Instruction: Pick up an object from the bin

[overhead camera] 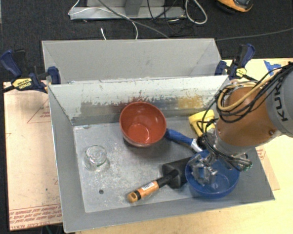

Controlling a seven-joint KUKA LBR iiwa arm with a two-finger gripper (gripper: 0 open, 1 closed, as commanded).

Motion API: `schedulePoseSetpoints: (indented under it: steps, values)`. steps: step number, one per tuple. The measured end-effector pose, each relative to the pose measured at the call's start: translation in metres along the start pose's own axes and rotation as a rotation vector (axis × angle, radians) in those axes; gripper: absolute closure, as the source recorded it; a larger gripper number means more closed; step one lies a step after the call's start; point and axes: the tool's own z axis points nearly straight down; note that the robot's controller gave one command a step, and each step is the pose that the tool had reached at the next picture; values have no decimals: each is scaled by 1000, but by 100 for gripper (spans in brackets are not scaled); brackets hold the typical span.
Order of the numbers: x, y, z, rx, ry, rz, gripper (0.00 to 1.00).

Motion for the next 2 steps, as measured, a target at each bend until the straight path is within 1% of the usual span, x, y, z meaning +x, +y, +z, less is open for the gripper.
schedulePoseSetpoints:
  steps: [1, 2]
  values:
    - [4, -3, -13, -1, 0, 67, 0]
    - [9, -8, -20, 0, -1, -40, 0]
